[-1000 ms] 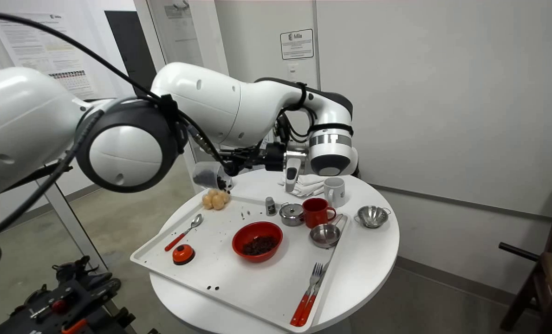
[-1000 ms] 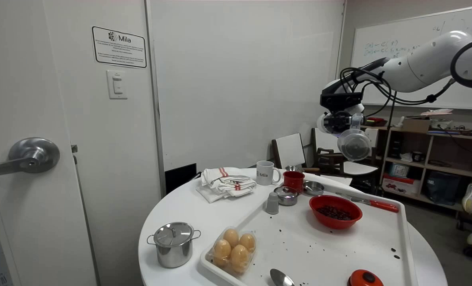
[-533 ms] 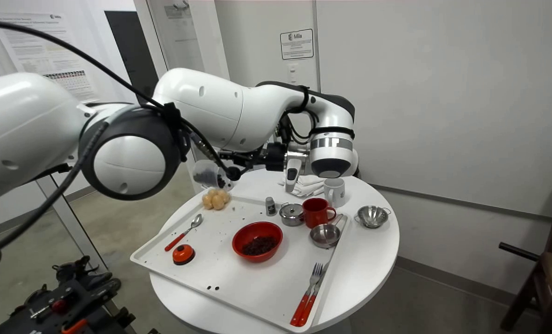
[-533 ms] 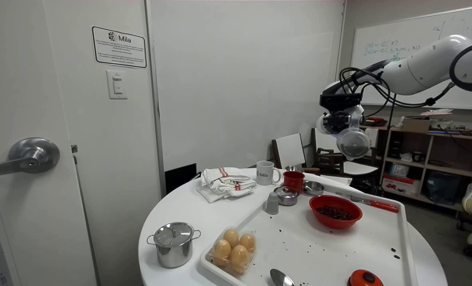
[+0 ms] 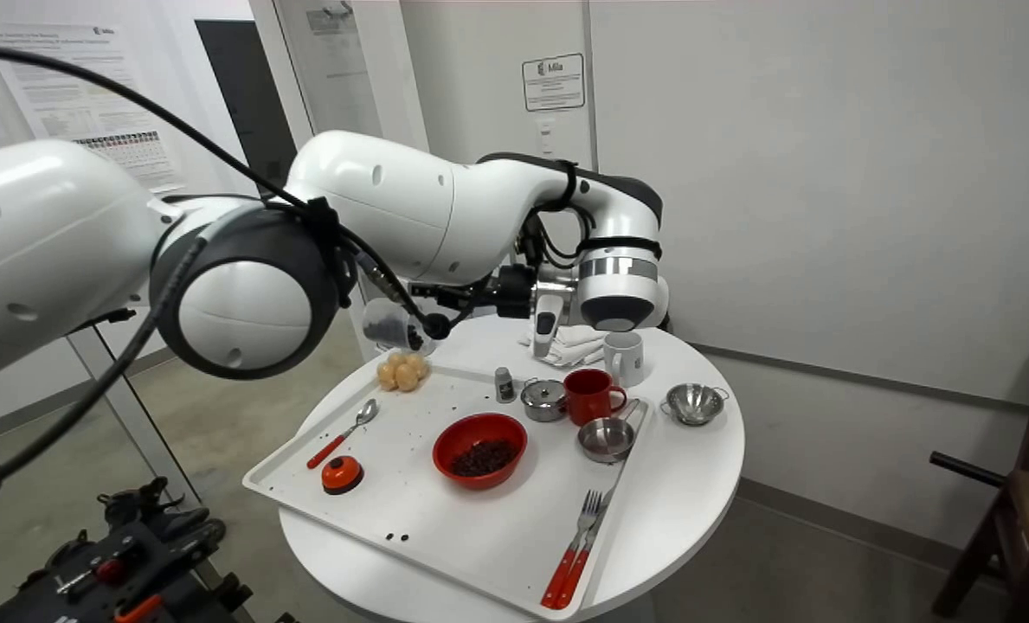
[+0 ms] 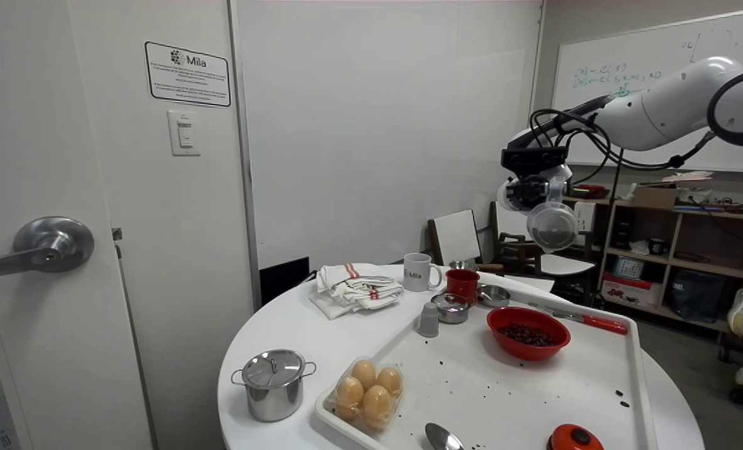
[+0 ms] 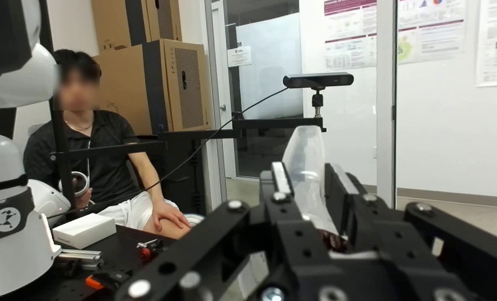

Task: Pick the jar and pour some beans into the red bowl

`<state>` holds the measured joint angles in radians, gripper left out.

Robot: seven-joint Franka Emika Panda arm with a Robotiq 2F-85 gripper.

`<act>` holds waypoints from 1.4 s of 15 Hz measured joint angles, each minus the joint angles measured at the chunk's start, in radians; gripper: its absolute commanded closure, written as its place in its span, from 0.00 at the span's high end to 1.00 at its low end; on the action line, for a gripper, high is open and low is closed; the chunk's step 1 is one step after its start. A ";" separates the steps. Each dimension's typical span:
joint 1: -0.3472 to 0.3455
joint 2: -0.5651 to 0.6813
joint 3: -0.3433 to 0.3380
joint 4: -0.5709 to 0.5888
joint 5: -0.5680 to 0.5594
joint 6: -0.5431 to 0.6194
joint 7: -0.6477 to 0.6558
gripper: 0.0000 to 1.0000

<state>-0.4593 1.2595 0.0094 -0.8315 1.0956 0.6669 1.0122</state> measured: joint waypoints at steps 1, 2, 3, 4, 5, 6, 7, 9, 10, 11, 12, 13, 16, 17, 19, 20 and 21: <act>0.004 0.000 -0.009 0.002 0.000 0.013 0.002 0.11; 0.009 -0.001 -0.017 0.003 0.000 0.031 0.005 0.11; 0.015 -0.002 -0.026 0.004 -0.001 0.050 0.008 0.11; 0.022 -0.003 -0.037 0.006 -0.004 0.073 0.011 0.11; 0.029 -0.005 -0.047 0.007 -0.008 0.097 0.013 0.11; 0.038 -0.009 -0.054 0.007 -0.016 0.115 0.019 0.11; 0.048 -0.013 -0.060 0.007 -0.026 0.128 0.026 0.11; 0.078 -0.031 -0.078 0.007 -0.064 0.156 0.036 0.11; 0.098 -0.044 -0.089 0.007 -0.091 0.164 0.041 0.11; 0.121 -0.059 -0.098 0.006 -0.117 0.170 0.049 0.11; 0.146 -0.074 -0.108 0.006 -0.143 0.176 0.059 0.11; 0.173 -0.090 -0.118 0.006 -0.169 0.185 0.068 0.11; 0.261 -0.137 -0.151 0.002 -0.248 0.231 0.080 0.11; 0.291 -0.152 -0.164 0.000 -0.275 0.254 0.081 0.11; 0.352 -0.181 -0.192 -0.008 -0.328 0.313 0.081 0.11; 0.381 -0.194 -0.206 -0.016 -0.352 0.351 0.081 0.11; 0.411 -0.207 -0.222 -0.029 -0.375 0.397 0.081 0.11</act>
<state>-0.0481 1.0523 -0.2121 -0.8600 0.7204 1.0643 1.0934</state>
